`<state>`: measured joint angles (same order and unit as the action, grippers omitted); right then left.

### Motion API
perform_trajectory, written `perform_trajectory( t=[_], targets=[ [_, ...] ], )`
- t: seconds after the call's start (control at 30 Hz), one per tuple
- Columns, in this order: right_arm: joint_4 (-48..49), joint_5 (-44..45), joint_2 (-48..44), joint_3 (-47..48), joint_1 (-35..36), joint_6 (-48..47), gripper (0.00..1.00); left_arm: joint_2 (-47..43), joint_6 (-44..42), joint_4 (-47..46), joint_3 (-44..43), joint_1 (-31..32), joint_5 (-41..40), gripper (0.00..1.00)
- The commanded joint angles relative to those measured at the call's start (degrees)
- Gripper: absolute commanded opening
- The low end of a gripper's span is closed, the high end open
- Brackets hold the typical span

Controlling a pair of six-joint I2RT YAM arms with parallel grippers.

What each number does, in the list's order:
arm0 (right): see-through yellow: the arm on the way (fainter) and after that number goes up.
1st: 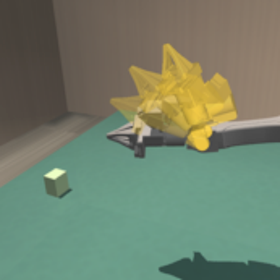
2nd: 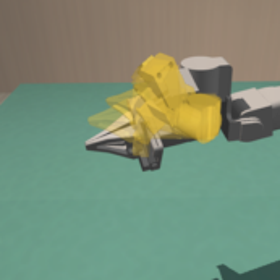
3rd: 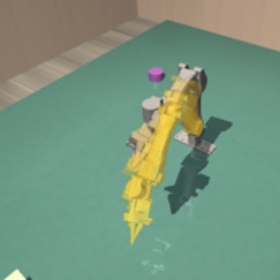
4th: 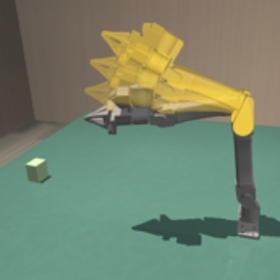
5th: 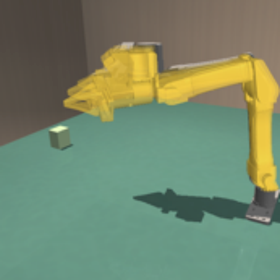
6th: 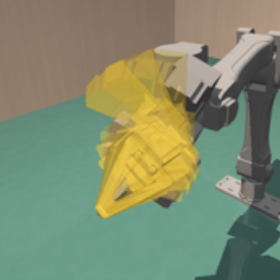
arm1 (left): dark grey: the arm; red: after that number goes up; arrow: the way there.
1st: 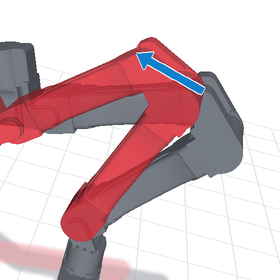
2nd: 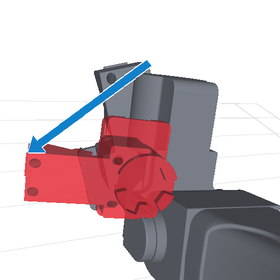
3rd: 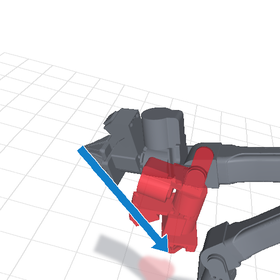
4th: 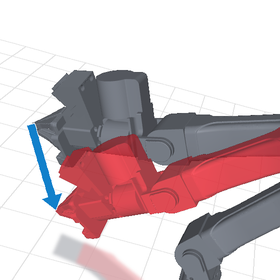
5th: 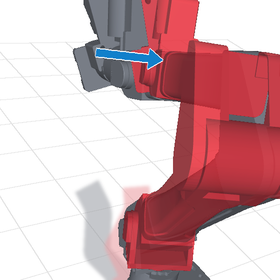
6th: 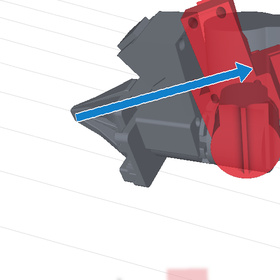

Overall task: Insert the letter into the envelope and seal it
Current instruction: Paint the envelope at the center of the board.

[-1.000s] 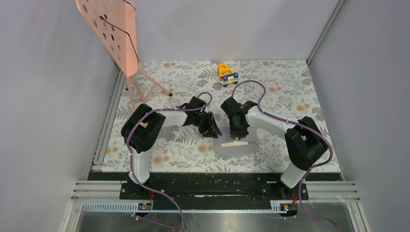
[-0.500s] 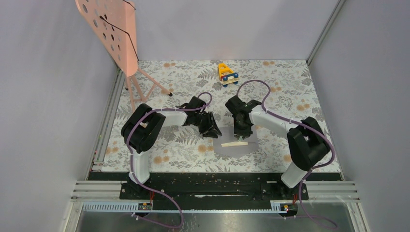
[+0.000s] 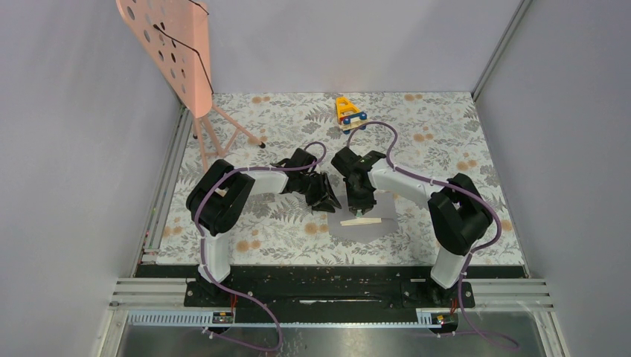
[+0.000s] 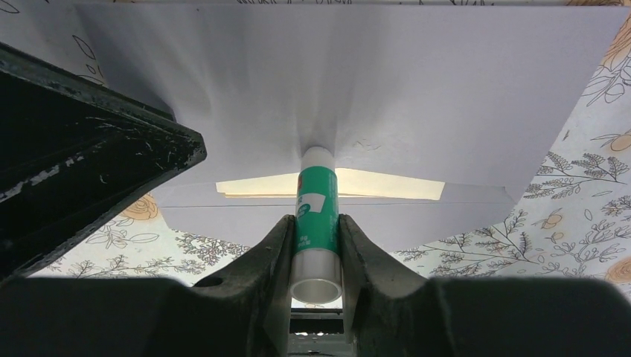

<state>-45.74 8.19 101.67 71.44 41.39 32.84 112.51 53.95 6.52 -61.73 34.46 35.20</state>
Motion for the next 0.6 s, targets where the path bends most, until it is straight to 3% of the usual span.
perform_trajectory(
  t=[0.0,0.3,0.57],
  targets=[
    [0.18,0.3,0.27,0.05,0.4,0.0,0.0,1.85,-2.54,5.5,0.64,0.06,-4.2,0.34],
    [1.66,2.83,-4.52,-9.05,-6.87,-1.36,0.0,1.87,-2.8,5.59,0.83,0.05,-4.09,0.34],
    [1.9,0.27,-5.05,-8.74,-7.38,-1.4,0.0,1.79,-2.73,5.3,0.9,0.13,-4.2,0.34]
  ],
)
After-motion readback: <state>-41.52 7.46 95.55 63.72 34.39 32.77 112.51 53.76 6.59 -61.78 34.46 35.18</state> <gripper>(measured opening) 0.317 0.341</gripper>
